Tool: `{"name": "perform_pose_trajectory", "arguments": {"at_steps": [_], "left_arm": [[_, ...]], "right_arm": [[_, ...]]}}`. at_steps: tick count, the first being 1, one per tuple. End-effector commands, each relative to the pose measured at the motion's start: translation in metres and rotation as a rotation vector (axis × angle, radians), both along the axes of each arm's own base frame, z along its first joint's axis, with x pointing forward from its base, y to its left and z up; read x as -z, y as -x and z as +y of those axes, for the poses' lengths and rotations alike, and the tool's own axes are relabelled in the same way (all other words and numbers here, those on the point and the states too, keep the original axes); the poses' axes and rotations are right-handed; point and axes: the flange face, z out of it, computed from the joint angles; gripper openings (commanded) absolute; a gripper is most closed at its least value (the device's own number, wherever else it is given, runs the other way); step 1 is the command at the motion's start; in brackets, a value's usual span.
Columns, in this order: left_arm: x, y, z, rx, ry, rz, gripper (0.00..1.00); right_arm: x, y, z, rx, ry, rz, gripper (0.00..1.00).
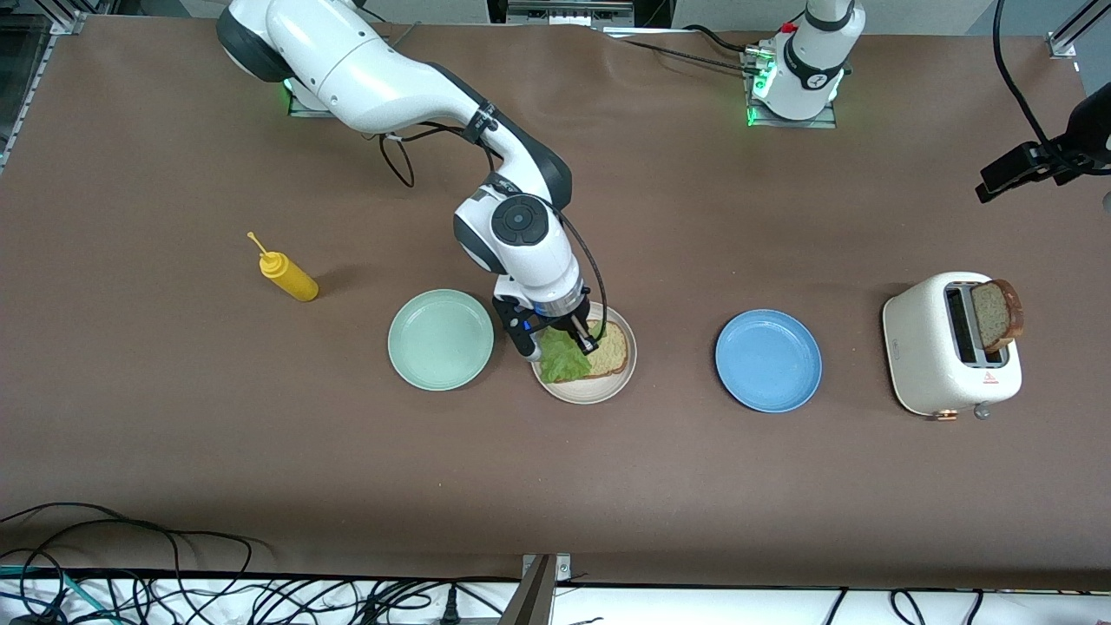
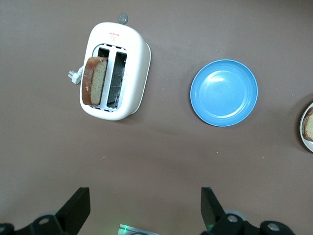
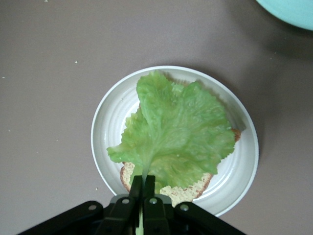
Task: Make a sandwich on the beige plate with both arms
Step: 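Lower the lettuce leaf onto the bread and open the right gripper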
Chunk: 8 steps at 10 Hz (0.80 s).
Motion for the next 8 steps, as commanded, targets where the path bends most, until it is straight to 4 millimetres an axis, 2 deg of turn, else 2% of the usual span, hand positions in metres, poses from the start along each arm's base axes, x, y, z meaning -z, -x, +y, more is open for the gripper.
{"name": "perform_pose_trajectory", "arguments": {"at_steps": [1,3,4,5,6,8], "left_arm": [[-0.0039,0.0011,0.0013,-0.005,0.022,0.0,1.0],[-0.0039,0.0011,0.0005,-0.003,0.022,0.0,1.0],[-0.0039,0.0011,0.0013,-0.005,0.022,0.0,1.0],[-0.0039,0.0011,0.0013,-0.005,0.022,0.0,1.0],[-0.0039,0.0011,0.0013,-0.005,0.022,0.0,1.0],[-0.0039,0.0011,0.0013,-0.005,0.022,0.0,1.0]], "right_arm": [[0.0041,-0.0031,0.0065,0.038,-0.028,-0.025,0.0],[0.0109,0.0028,0.0133,0.031,-0.037,-0.027,0.0],[0.0129,0.0012,0.0115,0.034,-0.033,-0.029,0.34],[0.0117,0.0003,0.0106,0.041,-0.035,-0.029,0.73],[0.0112,-0.0006,0.0101,0.048,-0.036,-0.029,0.93],[0.0079,-0.0041,0.0065,0.056,-0.038,-0.029,1.0]]}}
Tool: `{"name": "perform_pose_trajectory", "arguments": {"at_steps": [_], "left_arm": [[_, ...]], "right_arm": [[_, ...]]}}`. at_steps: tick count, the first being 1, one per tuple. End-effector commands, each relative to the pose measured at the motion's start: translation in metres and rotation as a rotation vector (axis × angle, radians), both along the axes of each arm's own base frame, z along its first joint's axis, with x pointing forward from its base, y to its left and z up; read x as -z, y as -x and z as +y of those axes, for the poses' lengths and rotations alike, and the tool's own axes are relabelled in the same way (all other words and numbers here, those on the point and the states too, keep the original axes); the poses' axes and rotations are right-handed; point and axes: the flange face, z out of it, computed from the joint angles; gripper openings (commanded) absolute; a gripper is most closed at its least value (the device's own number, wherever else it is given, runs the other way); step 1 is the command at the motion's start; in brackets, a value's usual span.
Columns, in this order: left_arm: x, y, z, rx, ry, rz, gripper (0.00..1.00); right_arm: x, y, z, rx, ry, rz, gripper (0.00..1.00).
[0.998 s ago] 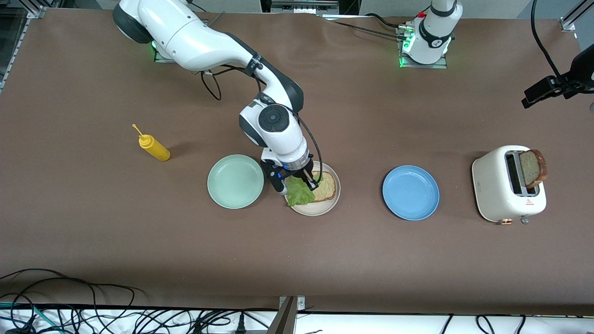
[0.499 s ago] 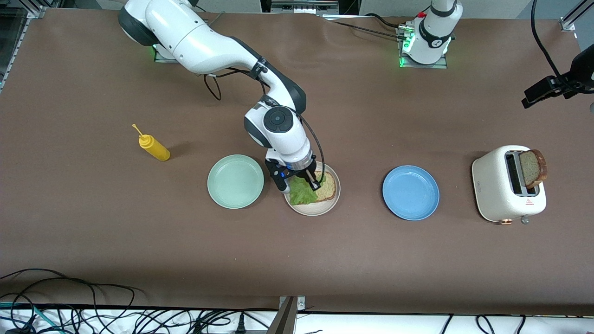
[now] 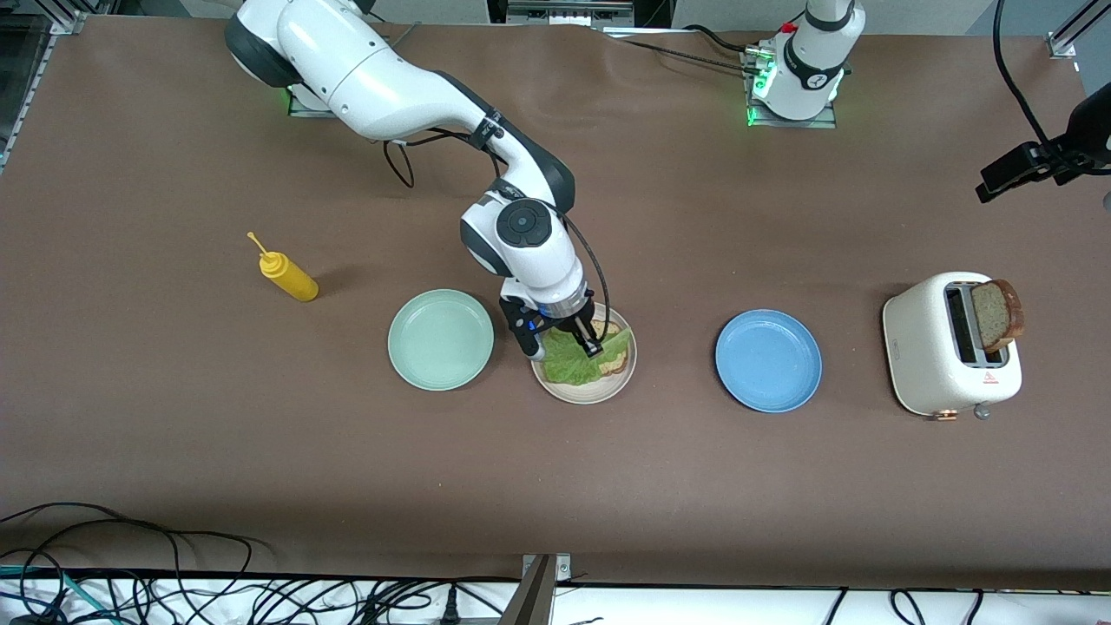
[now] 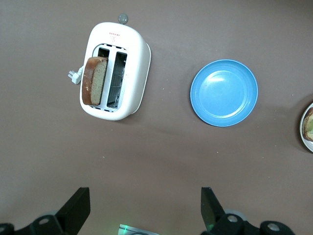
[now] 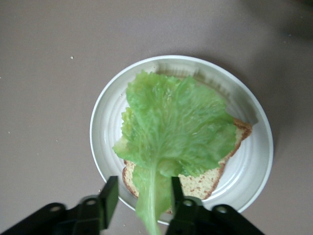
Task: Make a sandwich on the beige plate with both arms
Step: 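Lower the lettuce leaf onto the bread and open the right gripper, then move the right gripper away from the plate toward the yellow bottle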
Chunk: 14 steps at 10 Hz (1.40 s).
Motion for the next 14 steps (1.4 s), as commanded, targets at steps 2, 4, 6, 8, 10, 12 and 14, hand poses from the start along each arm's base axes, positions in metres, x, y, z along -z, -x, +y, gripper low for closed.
{"name": "perform_pose_trajectory", "arguments": {"at_steps": [2,4,6,8,10,12,14], "left_arm": [[-0.004,0.001,0.001,-0.004,0.022,0.0,1.0],[-0.004,0.001,0.001,-0.004,0.022,0.0,1.0],[-0.003,0.001,0.001,-0.004,0.022,0.002,1.0],[-0.002,0.004,0.001,-0.005,0.023,0.018,1.0],[-0.003,0.003,0.001,-0.005,0.023,0.017,1.0],[-0.003,0.003,0.001,-0.005,0.024,0.017,1.0],[-0.002,0.003,0.001,-0.005,0.023,0.019,1.0]], "right_arm": [[-0.014,-0.008,-0.002,0.023,0.004,-0.015,1.0],[-0.037,-0.025,-0.026,0.027,0.034,-0.005,1.0],[-0.064,-0.037,-0.054,-0.028,0.086,0.028,1.0],[-0.103,-0.048,-0.093,-0.142,0.14,0.094,1.0],[-0.133,-0.05,-0.131,-0.31,0.244,0.141,1.0],[-0.155,-0.053,-0.172,-0.461,0.316,0.194,1.0],[-0.18,-0.055,-0.218,-0.614,0.375,0.256,1.0]]}}
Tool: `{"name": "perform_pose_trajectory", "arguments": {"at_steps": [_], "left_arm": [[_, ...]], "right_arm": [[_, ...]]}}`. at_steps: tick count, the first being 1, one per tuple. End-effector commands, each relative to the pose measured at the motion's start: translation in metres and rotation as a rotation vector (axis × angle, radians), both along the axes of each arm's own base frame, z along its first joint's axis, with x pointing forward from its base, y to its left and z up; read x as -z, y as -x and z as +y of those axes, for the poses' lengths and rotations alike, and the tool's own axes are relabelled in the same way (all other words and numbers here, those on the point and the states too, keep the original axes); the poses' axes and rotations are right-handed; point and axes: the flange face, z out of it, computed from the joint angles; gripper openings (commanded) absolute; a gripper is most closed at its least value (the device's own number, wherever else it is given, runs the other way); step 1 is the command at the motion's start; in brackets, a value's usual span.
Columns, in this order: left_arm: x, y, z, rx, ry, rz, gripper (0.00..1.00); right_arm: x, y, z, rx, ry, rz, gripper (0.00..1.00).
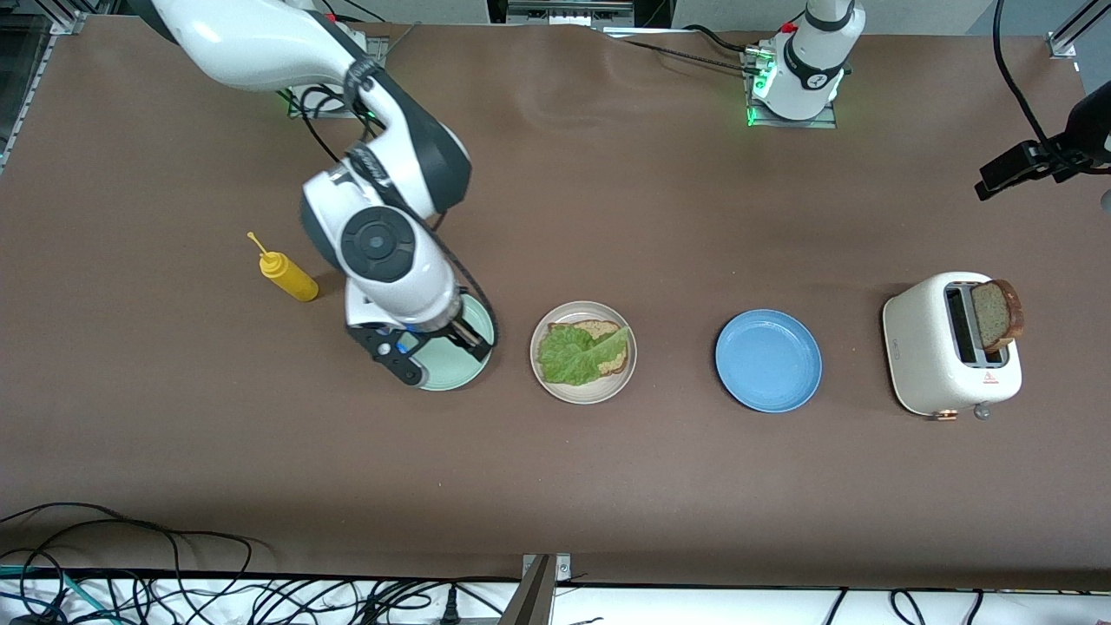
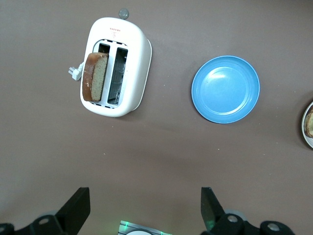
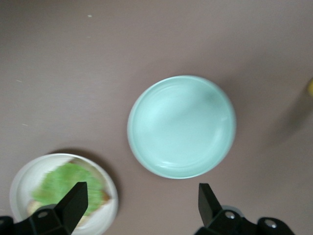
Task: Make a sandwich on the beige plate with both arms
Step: 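Move the right gripper away from the plate toward the yellow bottle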
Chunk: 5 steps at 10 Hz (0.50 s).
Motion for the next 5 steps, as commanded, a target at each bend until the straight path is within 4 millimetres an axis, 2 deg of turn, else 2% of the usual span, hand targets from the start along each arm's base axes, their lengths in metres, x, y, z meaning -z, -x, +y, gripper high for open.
{"name": "perform_pose_trajectory", "arguments": {"at_steps": [1,3,5], "left_arm": [[-0.004,0.001,0.0,-0.002,0.022,0.002,1.0],[-0.003,0.002,0.004,-0.008,0.023,0.005,1.0],[-0.003,0.002,0.002,-0.005,0.023,0.003,1.0]], "right_arm": [[-0.036,0.001,-0.052,-0.163,0.049,0.059,1.0],[-0.061,0.004,-0.093,-0.254,0.076,0.115,1.0],[-0.077,0.014,-0.134,-0.348,0.104,0.15,1.0]]}}
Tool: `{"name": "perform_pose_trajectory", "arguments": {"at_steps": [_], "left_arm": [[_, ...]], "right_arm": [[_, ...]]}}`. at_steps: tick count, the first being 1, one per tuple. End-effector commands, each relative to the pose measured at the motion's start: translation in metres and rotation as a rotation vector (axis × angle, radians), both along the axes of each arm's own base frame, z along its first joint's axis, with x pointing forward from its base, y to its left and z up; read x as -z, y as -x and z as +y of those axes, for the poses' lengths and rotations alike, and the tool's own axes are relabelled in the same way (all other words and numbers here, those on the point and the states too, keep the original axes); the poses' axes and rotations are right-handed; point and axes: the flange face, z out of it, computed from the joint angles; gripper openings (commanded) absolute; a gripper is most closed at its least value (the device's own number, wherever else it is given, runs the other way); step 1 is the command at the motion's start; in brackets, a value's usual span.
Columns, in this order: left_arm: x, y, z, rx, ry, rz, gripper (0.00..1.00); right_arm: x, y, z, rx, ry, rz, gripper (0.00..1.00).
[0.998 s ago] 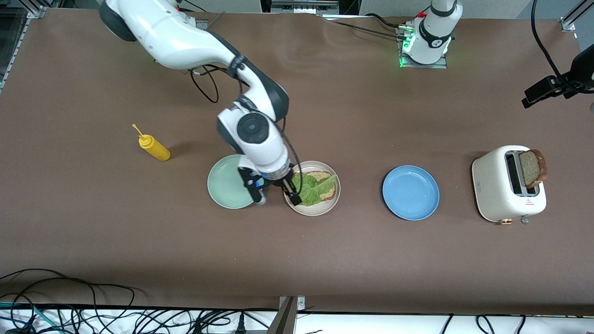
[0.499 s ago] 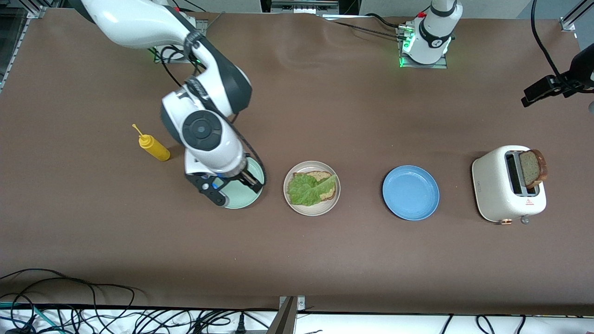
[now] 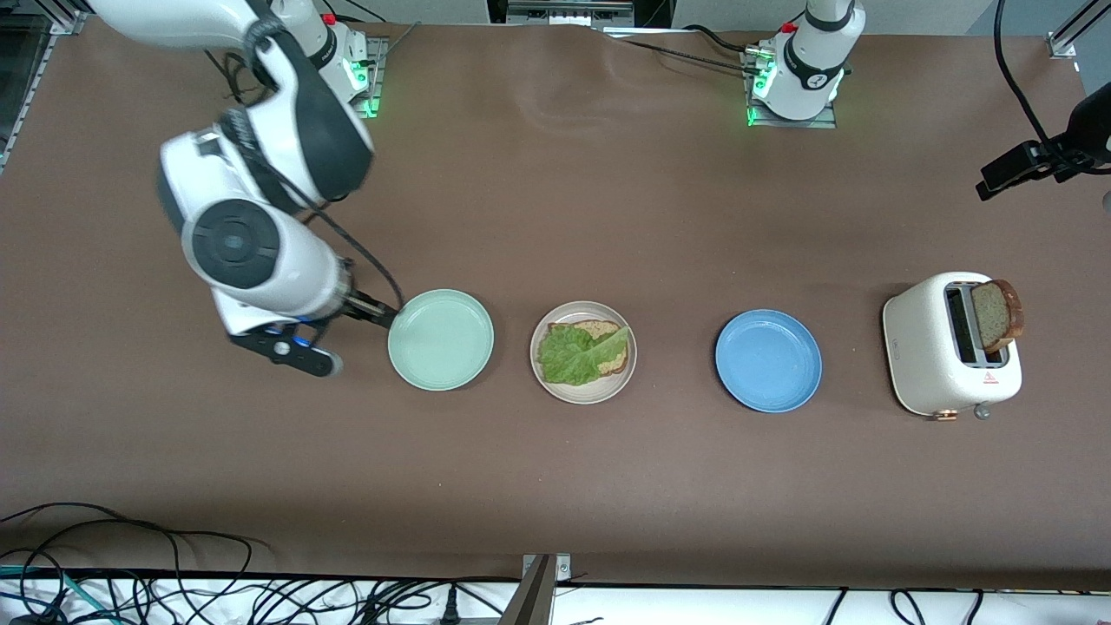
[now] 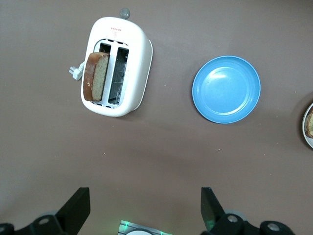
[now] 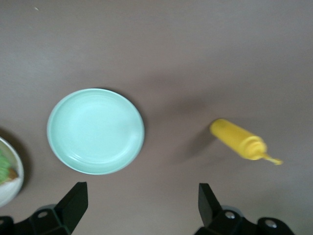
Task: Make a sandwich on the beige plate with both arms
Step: 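Move the right gripper away from the plate toward the yellow bottle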
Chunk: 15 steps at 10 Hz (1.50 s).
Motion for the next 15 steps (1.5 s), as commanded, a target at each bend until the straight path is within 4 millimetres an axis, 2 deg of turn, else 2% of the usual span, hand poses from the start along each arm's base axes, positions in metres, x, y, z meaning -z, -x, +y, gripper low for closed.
{"name": "perform_pose_trajectory", "arguments": {"at_steps": [1,5,6,9,12,15], "left_arm": [[-0.004,0.001,0.0,-0.001,0.022,0.003,1.0],[-0.004,0.001,0.0,-0.001,0.024,0.001,1.0],[-0.005,0.001,-0.002,0.002,0.024,0.0,1.0],[-0.006,0.001,-0.01,0.017,0.022,-0.002,1.0],[-0.006,0.001,-0.013,0.02,0.021,-0.002,1.0],[-0.006,0.002,-0.013,0.019,0.023,0.001,1.0]], "right_arm": [[-0.015,0.018,-0.044,-0.119,0.047,0.033,1.0],[-0.024,0.028,-0.124,-0.248,-0.042,0.074,1.0],[-0.017,0.033,-0.144,-0.31,-0.053,0.064,1.0],[0.001,0.06,-0.223,-0.467,-0.162,-0.017,1.0],[0.024,0.07,-0.305,-0.633,-0.316,-0.092,1.0],[0.049,0.081,-0.351,-0.832,-0.47,-0.2,1.0]]}}
